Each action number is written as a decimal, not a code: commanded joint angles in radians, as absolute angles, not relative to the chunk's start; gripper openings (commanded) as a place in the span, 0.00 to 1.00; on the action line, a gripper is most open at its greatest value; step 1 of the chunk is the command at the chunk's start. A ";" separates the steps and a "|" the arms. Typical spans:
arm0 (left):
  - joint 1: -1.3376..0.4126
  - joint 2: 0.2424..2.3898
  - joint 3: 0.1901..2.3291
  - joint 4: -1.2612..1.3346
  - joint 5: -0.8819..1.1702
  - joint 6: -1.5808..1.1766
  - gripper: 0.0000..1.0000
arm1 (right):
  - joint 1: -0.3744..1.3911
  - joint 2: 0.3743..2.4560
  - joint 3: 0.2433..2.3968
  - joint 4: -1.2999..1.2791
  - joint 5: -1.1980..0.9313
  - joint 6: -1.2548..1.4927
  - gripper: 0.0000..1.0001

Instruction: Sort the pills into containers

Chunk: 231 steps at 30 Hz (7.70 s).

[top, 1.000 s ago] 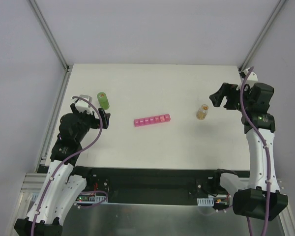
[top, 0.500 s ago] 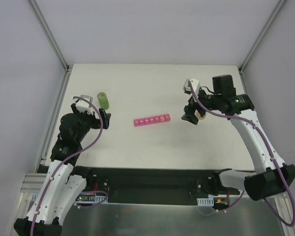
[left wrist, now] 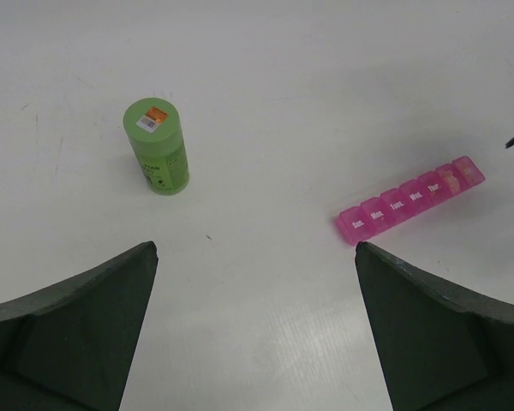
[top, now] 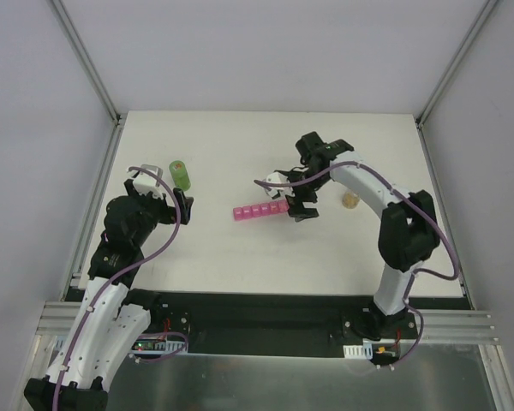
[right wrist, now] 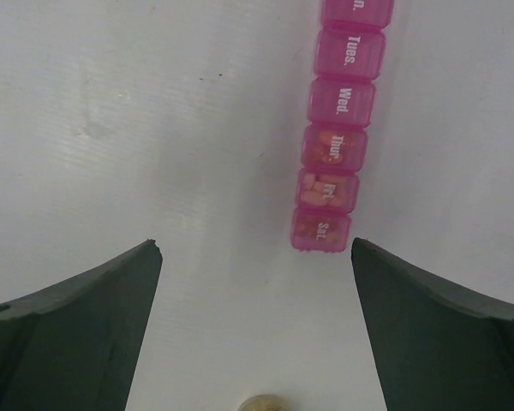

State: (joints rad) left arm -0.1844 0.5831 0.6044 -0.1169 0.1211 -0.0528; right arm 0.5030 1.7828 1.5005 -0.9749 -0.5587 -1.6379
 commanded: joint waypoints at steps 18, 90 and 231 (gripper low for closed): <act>-0.192 0.583 0.650 -0.118 0.169 -0.020 0.99 | 0.621 2.125 1.704 -0.888 -0.356 -1.652 0.99; -0.284 0.523 0.588 -0.067 0.555 0.107 0.99 | 0.695 1.858 1.324 -0.631 -0.497 -1.519 0.82; -0.755 1.071 0.463 0.204 0.494 0.580 0.00 | 0.663 1.904 1.517 -1.100 -0.940 -1.497 0.46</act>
State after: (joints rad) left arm -0.7521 1.0863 0.4374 0.2401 0.4633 0.5400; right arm 0.6685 1.8931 1.4471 -1.0046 -0.8169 -1.4998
